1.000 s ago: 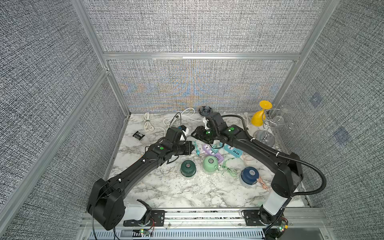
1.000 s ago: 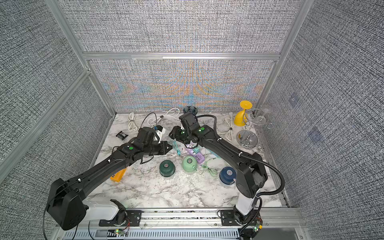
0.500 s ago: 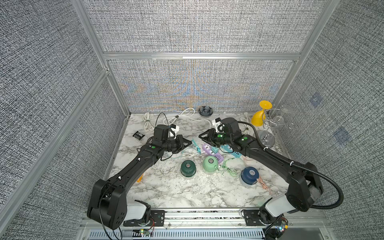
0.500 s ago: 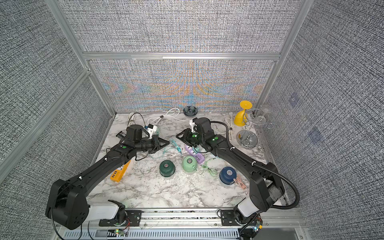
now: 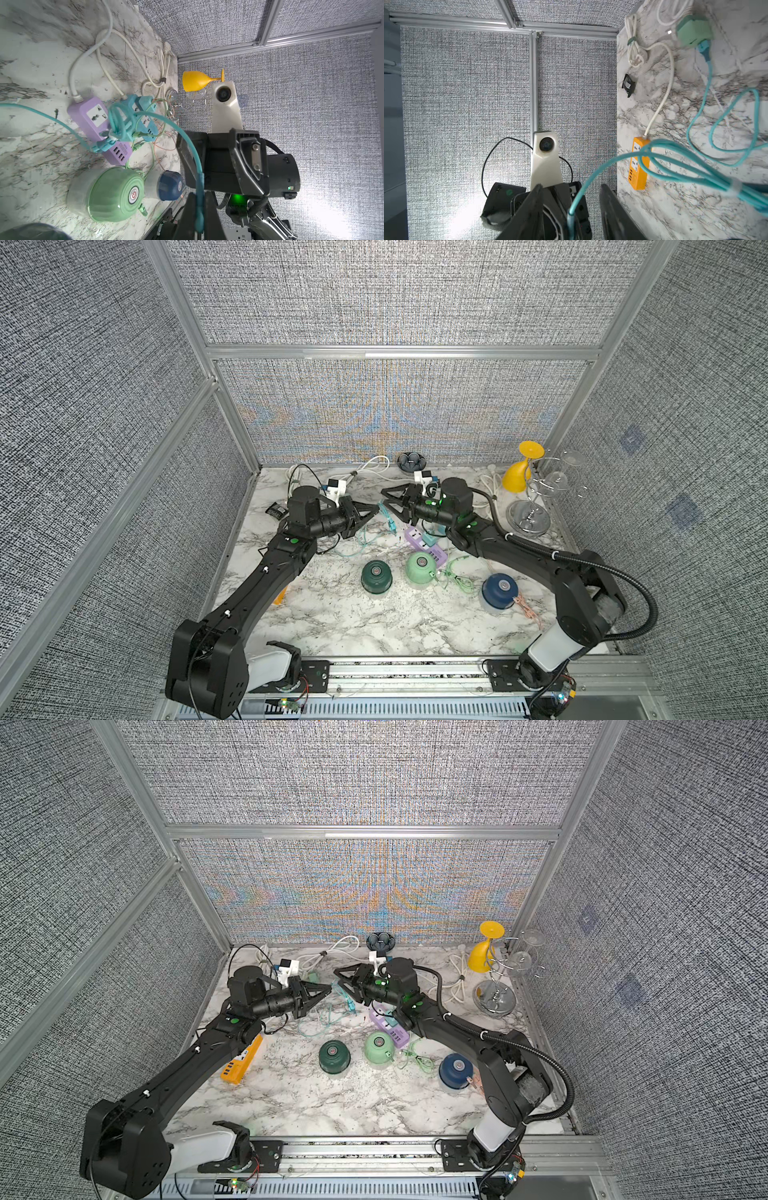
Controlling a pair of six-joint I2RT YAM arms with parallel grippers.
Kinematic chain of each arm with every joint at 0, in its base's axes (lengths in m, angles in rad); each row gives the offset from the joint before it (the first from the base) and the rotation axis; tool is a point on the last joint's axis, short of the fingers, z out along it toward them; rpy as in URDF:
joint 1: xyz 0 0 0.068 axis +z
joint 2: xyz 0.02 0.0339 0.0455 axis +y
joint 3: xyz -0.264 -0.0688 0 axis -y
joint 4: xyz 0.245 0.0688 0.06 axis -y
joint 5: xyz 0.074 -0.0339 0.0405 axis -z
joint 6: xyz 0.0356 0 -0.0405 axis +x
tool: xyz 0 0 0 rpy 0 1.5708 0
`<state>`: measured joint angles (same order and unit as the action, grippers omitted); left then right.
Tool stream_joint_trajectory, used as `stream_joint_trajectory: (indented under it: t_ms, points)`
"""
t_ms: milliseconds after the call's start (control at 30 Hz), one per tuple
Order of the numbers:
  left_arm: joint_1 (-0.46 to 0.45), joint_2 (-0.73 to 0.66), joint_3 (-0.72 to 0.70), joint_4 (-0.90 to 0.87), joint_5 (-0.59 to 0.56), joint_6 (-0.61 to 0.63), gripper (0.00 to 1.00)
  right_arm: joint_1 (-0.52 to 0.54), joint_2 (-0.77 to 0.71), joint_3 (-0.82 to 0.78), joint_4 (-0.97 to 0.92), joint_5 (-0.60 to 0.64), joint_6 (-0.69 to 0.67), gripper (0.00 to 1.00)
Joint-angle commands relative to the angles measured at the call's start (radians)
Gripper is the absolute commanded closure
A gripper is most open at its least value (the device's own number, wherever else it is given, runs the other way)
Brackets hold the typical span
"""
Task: Charge the cordless meat grinders
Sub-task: Pick up the charging cable from the center of the board.
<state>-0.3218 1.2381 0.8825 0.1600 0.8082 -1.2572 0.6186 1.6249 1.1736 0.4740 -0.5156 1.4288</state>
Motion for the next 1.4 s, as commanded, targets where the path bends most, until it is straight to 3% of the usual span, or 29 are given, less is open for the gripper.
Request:
stream_joint_trajectory:
  t_ms: [0,100,200,300,400,600,767,900,1367]
  points:
    - [0.025,-0.013,0.005,-0.032,0.050,-0.011,1.00,-0.019,-0.077,0.063,-0.245,-0.085,-0.320,0.53]
    - [0.053,-0.015,-0.003,-0.073,0.141,0.003,1.00,-0.031,-0.182,0.124,-0.676,-0.009,-0.819,0.46]
    - [0.073,-0.004,0.009,-0.208,0.237,0.095,1.00,-0.023,-0.232,0.158,-0.934,0.095,-1.223,0.45]
    - [0.075,0.010,0.048,-0.374,0.316,0.245,1.00,0.025,-0.274,0.129,-1.048,0.166,-1.558,0.46]
    - [0.076,0.018,0.034,-0.379,0.405,0.291,1.00,0.070,-0.315,0.068,-1.043,0.226,-1.746,0.46]
    - [0.076,0.020,0.068,-0.658,0.439,0.544,1.00,0.137,-0.351,0.019,-0.957,0.216,-1.947,0.47]
    - [0.076,0.008,0.078,-0.780,0.455,0.653,1.00,0.222,-0.248,0.141,-1.024,0.247,-2.061,0.47]
    - [0.076,0.009,0.075,-0.814,0.464,0.694,1.00,0.274,-0.150,0.238,-1.050,0.307,-2.130,0.47]
    - [0.076,0.006,0.083,-0.837,0.472,0.715,1.00,0.319,0.035,0.427,-1.246,0.296,-2.226,0.66]
